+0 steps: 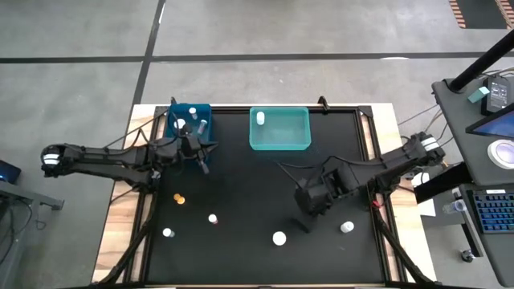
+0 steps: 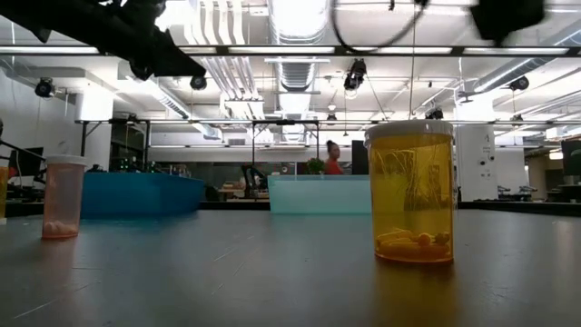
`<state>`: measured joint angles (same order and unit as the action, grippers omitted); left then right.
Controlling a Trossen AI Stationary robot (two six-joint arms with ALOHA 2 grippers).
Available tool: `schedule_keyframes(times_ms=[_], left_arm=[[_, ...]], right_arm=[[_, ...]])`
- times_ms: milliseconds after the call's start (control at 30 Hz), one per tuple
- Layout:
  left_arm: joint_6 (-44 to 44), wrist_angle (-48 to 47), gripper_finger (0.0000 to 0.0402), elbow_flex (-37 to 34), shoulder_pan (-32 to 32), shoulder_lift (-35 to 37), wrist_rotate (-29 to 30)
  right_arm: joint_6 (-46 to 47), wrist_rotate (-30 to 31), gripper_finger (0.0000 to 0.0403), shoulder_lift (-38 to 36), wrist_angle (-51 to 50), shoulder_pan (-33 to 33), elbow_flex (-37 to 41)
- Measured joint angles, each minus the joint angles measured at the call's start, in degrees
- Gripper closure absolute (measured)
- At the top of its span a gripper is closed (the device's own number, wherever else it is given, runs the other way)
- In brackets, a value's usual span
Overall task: Pick and place medicine bottles into bin by pill shape (circle, oval)
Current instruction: Put the white capsule bottle into the blue bin
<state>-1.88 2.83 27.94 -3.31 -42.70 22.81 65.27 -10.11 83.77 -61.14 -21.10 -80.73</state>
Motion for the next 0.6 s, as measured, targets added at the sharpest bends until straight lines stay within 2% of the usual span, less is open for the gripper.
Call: schedule_keyframes(times_ms=[100, 200, 467, 600], left_arm=[[-0.01, 0.0, 0.0402, -0.02, 0.04, 0.1, -0.07], [-0.01, -0.03, 0.0402, -0.02, 0.04, 0.12, -0.07], [-0.03, -0.35, 0.0402, -0.02, 0.04, 0.09, -0.07], [-0.03, -0.33, 0.0402, -0.02, 0.04, 0.09, -0.07]], right_arm=[[6.24, -0.2, 0.014, -0.27, -7.44, -3.45, 2.05], [11.88, -0.35, 0.014, -1.37, -10.26, -7.24, 4.91], [29.03, -0.38, 0.014, -7.32, -9.32, -16.41, 15.04], [36.65, -0.31, 0.014, -11.35, -5.22, -19.49, 20.91]])
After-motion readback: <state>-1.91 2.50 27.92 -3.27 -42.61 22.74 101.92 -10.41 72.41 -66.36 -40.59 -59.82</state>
